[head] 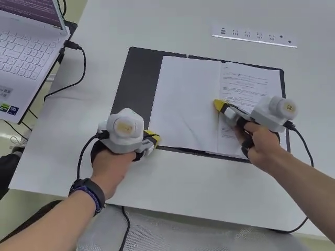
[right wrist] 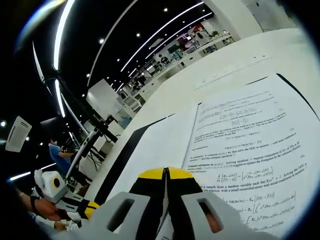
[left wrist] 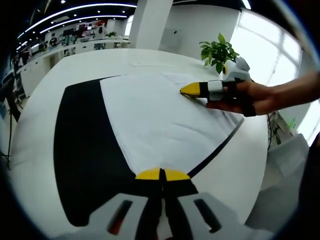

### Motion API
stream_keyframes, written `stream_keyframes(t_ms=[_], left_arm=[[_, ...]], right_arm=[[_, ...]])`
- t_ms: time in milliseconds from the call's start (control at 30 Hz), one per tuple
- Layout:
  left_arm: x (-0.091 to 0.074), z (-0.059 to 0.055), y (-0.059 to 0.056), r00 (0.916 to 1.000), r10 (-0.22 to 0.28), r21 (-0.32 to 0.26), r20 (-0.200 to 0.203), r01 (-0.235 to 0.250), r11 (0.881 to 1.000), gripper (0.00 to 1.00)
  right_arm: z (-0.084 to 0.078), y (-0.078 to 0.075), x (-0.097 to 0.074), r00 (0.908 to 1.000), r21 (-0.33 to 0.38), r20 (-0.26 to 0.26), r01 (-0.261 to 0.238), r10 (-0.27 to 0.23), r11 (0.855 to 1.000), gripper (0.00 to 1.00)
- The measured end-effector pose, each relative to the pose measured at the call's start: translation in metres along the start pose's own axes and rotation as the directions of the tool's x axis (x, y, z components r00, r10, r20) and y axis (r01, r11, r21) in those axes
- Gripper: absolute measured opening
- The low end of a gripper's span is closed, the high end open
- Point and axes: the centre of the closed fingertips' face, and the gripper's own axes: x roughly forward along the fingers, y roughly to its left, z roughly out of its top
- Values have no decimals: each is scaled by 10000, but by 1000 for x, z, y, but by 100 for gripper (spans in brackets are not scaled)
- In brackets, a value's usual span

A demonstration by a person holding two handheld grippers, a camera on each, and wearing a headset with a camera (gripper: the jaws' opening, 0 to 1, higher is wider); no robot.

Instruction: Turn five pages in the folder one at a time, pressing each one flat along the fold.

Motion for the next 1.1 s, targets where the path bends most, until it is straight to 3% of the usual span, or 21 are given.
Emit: stream_keyframes(t_ms=[367, 1100], left_arm=[[4, -2, 5, 10000, -66, 39, -9, 66, 10000, 0], [8, -3, 8, 10000, -54, 266, -61, 55, 9996, 0]], right_arm=[[19, -8, 14, 9969, 548, 572, 507, -538, 9972, 0], [43, -26, 39, 9885, 906, 1242, 754, -863, 9930, 0]])
